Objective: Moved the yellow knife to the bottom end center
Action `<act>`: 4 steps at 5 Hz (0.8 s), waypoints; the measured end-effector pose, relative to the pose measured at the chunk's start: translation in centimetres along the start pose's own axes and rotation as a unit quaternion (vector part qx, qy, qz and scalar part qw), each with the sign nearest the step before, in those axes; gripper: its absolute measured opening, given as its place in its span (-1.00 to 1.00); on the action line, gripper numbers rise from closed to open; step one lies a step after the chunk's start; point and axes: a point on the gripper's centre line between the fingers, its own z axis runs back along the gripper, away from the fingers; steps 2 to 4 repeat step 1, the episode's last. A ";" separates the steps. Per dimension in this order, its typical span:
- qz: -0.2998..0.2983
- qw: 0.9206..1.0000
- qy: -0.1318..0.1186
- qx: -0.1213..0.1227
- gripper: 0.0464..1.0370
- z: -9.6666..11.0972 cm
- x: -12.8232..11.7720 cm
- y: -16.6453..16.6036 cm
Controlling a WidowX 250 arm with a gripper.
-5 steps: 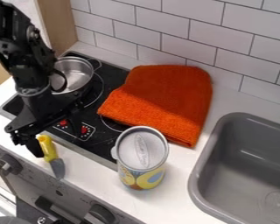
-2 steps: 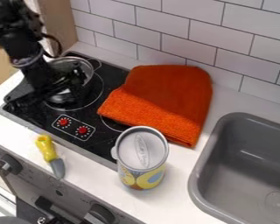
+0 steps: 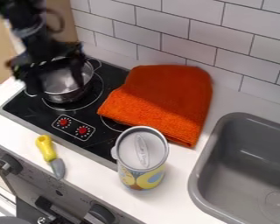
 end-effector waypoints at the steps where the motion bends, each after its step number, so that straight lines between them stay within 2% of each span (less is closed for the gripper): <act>1: -0.071 0.997 -0.007 0.015 0.93 -0.3 -0.1 -2.4; 4: -0.071 0.997 -0.007 0.015 0.93 -0.3 -0.1 -2.4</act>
